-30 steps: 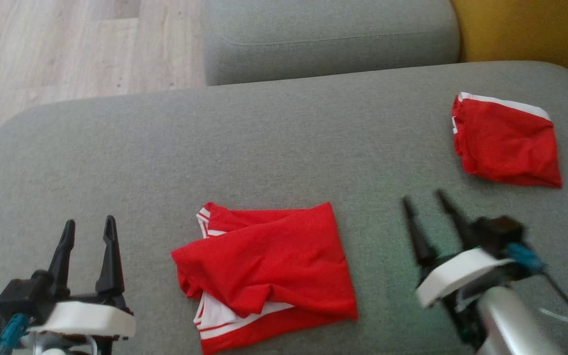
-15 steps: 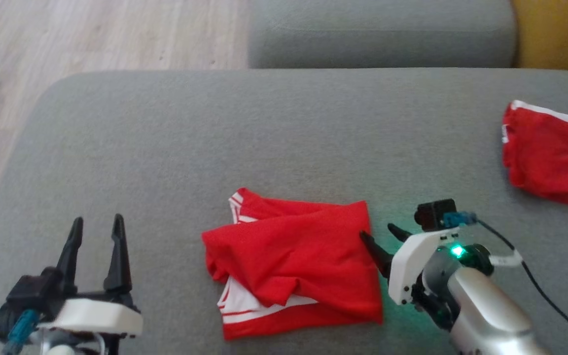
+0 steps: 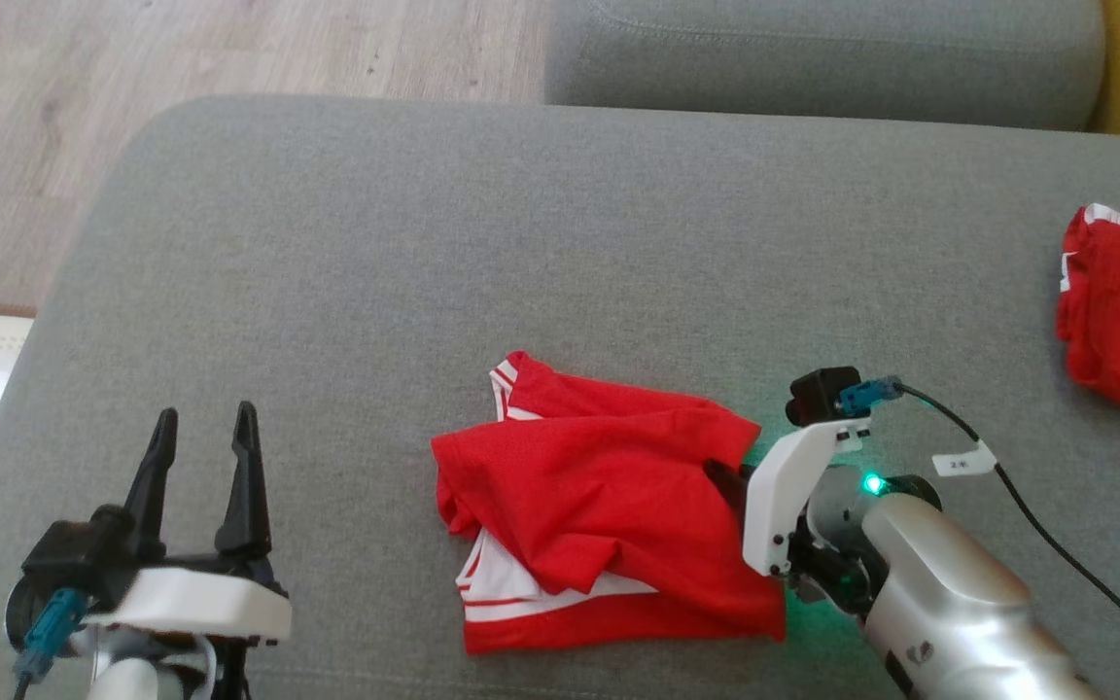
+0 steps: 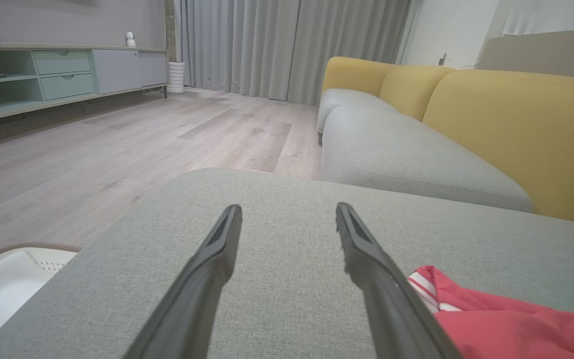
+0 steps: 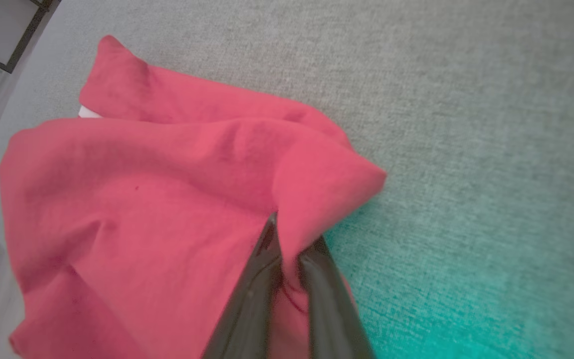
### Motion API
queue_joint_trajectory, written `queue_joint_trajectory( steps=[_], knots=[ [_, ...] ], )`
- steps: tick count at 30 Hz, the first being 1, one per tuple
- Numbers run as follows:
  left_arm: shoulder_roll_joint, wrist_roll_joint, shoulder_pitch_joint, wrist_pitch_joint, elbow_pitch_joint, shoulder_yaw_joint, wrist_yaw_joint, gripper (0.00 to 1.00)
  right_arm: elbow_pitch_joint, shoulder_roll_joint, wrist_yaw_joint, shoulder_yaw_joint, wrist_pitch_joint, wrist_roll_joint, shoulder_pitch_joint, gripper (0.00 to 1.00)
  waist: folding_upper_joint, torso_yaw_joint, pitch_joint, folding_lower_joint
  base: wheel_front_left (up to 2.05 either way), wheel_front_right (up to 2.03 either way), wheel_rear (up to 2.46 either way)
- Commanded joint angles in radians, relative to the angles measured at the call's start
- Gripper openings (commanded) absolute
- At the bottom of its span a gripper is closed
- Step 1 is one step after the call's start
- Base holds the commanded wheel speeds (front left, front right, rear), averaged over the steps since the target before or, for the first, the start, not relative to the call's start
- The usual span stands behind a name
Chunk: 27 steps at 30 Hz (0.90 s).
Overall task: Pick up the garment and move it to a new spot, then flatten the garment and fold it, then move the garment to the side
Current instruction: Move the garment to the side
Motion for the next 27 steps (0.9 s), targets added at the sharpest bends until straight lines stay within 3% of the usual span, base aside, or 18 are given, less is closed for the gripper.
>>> queue_joint_trajectory(
  steps=[1,6,15,27],
  knots=[
    [0.005,-0.007,-0.049,-0.008,-0.03,0.041,-0.005,1.0,-0.013,0.002,-0.001,0.03,-0.018,0.007,0.0,0.0,0.0,-0.003,-0.007,0.0,0.0,0.0,0.0],
    [0.002,-0.011,-0.042,-0.008,-0.028,0.041,-0.008,1.0,-0.044,-0.023,-0.001,0.072,-0.087,0.028,-0.04,0.0,0.0,-0.02,-0.037,0.0,0.0,0.0,0.0],
    [-0.004,-0.025,-0.014,-0.008,-0.042,0.026,-0.016,1.0,-0.162,-0.094,-0.001,0.182,-0.089,0.034,-0.182,0.0,0.0,-0.092,-0.075,0.0,0.0,0.0,0.0],
    [-0.01,-0.043,-0.025,-0.008,-0.06,-0.014,-0.019,1.0,-0.263,-0.155,-0.001,0.258,-0.102,0.028,-0.296,0.0,0.0,-0.293,-0.041,0.0,0.0,0.0,0.0]
  ],
)
